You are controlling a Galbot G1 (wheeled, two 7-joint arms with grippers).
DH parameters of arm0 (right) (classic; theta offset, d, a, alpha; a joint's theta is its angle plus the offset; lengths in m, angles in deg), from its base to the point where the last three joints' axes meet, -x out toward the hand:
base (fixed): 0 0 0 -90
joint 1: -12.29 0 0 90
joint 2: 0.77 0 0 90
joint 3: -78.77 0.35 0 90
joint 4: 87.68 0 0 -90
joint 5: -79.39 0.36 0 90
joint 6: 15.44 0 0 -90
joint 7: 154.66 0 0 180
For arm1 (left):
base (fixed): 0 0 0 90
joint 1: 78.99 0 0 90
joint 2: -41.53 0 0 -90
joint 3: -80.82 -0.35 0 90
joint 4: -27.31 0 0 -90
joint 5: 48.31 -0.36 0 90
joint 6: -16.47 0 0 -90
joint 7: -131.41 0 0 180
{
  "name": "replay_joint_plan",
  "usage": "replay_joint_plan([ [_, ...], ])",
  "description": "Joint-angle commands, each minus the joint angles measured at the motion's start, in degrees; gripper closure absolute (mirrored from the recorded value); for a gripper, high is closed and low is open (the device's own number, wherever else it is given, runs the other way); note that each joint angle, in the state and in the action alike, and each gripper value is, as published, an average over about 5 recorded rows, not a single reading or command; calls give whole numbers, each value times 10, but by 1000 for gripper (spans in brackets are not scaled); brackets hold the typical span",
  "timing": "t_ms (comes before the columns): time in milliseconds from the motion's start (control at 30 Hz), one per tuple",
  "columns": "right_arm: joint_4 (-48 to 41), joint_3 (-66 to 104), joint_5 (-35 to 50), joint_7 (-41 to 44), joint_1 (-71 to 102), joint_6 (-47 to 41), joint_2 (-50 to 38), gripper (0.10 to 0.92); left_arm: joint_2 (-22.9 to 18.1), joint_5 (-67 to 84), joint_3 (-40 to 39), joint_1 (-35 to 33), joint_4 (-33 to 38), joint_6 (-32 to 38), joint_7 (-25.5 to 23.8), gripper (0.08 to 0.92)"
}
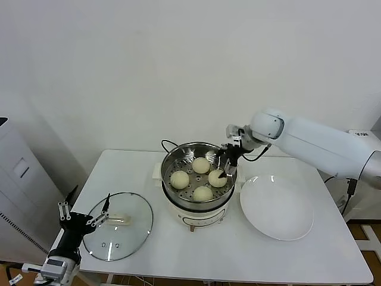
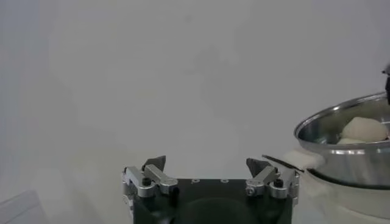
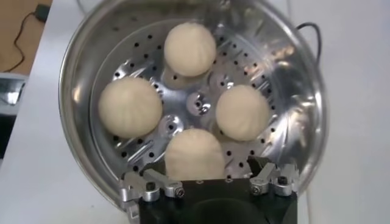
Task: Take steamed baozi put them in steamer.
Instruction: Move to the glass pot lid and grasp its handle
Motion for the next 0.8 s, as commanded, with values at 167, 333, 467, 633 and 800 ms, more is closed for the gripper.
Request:
replay_joint_plan([
  [167, 17, 377, 247, -406, 252, 137, -91, 203, -4, 7, 1, -9, 12, 5, 0, 177],
  [333, 49, 565, 259, -528, 446, 199, -112, 203, -5, 9, 2, -10, 18, 5, 3, 177],
  [467, 69, 728, 237, -573, 602, 221, -91, 203, -2, 7, 1, -8, 22, 4, 6, 177],
  [633, 139, 897, 203, -564, 797, 234, -57, 203, -1, 3, 0, -12, 26, 7, 9, 177],
  [800, 245, 1015, 153, -547, 988, 238, 4, 203, -4, -8, 3, -17, 26, 13, 12, 177],
])
